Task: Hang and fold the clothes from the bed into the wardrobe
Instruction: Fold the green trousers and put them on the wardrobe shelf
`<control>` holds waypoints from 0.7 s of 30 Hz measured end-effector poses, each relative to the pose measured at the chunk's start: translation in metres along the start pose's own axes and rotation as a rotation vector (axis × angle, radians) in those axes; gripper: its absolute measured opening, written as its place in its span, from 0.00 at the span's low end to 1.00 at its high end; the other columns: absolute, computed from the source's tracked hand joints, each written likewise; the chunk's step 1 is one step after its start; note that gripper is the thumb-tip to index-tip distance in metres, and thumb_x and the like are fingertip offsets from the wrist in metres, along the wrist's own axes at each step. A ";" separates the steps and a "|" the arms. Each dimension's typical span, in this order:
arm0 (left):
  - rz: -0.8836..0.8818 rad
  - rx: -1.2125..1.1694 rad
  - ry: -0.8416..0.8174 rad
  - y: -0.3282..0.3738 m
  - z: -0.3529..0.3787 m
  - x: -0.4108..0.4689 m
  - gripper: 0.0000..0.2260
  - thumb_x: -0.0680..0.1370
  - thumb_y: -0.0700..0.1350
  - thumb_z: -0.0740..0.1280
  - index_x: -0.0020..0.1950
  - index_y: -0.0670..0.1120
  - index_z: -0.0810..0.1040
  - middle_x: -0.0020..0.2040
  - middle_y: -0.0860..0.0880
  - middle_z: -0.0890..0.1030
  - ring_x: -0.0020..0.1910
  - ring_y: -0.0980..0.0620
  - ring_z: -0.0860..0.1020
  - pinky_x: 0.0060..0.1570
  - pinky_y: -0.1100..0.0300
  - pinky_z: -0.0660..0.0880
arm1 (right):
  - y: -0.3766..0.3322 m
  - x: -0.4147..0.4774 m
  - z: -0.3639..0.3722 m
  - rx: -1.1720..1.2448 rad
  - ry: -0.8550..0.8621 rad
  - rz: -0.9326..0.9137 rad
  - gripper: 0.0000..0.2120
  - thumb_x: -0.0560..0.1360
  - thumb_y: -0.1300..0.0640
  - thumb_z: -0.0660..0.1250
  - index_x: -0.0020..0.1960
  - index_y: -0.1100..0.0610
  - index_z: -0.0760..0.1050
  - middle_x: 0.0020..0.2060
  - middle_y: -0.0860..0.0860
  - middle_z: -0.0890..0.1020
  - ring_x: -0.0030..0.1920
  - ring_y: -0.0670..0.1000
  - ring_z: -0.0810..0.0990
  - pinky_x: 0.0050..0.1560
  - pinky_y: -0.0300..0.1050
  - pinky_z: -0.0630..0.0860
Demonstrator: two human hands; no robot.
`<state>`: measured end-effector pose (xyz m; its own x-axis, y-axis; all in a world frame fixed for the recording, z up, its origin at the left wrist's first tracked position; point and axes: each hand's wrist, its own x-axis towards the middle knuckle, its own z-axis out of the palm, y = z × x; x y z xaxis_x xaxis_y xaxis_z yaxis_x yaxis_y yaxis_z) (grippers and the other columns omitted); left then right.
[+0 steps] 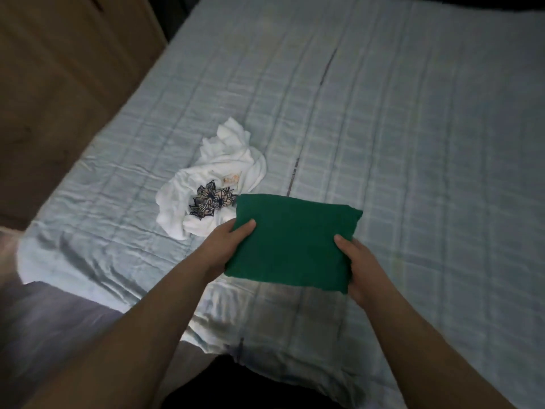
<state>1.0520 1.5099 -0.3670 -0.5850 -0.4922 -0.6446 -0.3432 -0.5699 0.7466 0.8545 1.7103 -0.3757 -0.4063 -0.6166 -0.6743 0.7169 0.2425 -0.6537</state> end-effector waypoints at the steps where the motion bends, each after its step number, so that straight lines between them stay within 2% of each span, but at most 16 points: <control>1: 0.036 -0.002 0.001 0.016 -0.009 -0.022 0.21 0.70 0.61 0.75 0.58 0.51 0.83 0.58 0.45 0.85 0.56 0.43 0.84 0.48 0.51 0.82 | -0.012 -0.013 0.016 0.003 -0.071 -0.001 0.19 0.74 0.52 0.70 0.64 0.55 0.78 0.60 0.58 0.83 0.58 0.62 0.82 0.52 0.61 0.81; 4: 0.132 -0.029 -0.014 0.052 -0.042 -0.090 0.22 0.70 0.63 0.75 0.59 0.54 0.83 0.60 0.46 0.83 0.59 0.44 0.82 0.50 0.54 0.81 | -0.040 -0.045 0.067 -0.037 -0.265 -0.012 0.25 0.71 0.49 0.73 0.67 0.52 0.76 0.62 0.57 0.81 0.61 0.63 0.81 0.55 0.65 0.79; 6: 0.194 -0.065 -0.004 0.065 -0.070 -0.132 0.21 0.74 0.62 0.73 0.63 0.53 0.81 0.63 0.46 0.82 0.62 0.44 0.81 0.53 0.54 0.80 | -0.050 -0.062 0.107 -0.118 -0.347 -0.044 0.24 0.72 0.47 0.72 0.67 0.46 0.76 0.63 0.54 0.81 0.62 0.61 0.81 0.57 0.66 0.78; 9: 0.290 -0.133 0.066 0.076 -0.115 -0.187 0.21 0.77 0.60 0.71 0.66 0.53 0.79 0.66 0.45 0.80 0.65 0.43 0.79 0.57 0.52 0.79 | -0.052 -0.081 0.173 -0.211 -0.431 -0.062 0.19 0.72 0.44 0.71 0.63 0.40 0.77 0.62 0.50 0.82 0.60 0.57 0.82 0.52 0.62 0.80; 12: 0.383 -0.198 0.177 0.073 -0.164 -0.240 0.20 0.77 0.60 0.70 0.66 0.54 0.78 0.66 0.44 0.80 0.64 0.42 0.79 0.57 0.51 0.79 | -0.039 -0.098 0.245 -0.292 -0.539 -0.100 0.19 0.74 0.43 0.68 0.64 0.40 0.76 0.62 0.49 0.82 0.60 0.55 0.82 0.51 0.58 0.81; 15: 0.471 -0.293 0.347 0.057 -0.217 -0.291 0.20 0.75 0.59 0.72 0.63 0.52 0.80 0.64 0.43 0.81 0.62 0.41 0.80 0.55 0.50 0.80 | -0.012 -0.115 0.323 -0.359 -0.641 -0.160 0.19 0.74 0.42 0.68 0.64 0.41 0.77 0.61 0.49 0.82 0.60 0.53 0.82 0.50 0.53 0.82; 18: 0.554 -0.364 0.502 0.034 -0.278 -0.342 0.21 0.76 0.58 0.69 0.66 0.49 0.78 0.63 0.44 0.82 0.62 0.43 0.81 0.56 0.50 0.80 | 0.029 -0.134 0.406 -0.448 -0.707 -0.215 0.21 0.72 0.40 0.70 0.63 0.43 0.77 0.59 0.49 0.84 0.58 0.53 0.83 0.49 0.52 0.82; 21: 0.623 -0.424 0.651 0.005 -0.346 -0.397 0.20 0.76 0.58 0.69 0.64 0.51 0.80 0.63 0.45 0.82 0.62 0.44 0.81 0.58 0.48 0.80 | 0.082 -0.159 0.493 -0.558 -0.777 -0.299 0.15 0.72 0.37 0.71 0.57 0.39 0.80 0.57 0.47 0.84 0.56 0.51 0.84 0.52 0.52 0.82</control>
<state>1.5364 1.4745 -0.1642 -0.0104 -0.9762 -0.2166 0.2531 -0.2121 0.9439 1.2572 1.4589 -0.1528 0.0998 -0.9796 -0.1745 0.1961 0.1913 -0.9617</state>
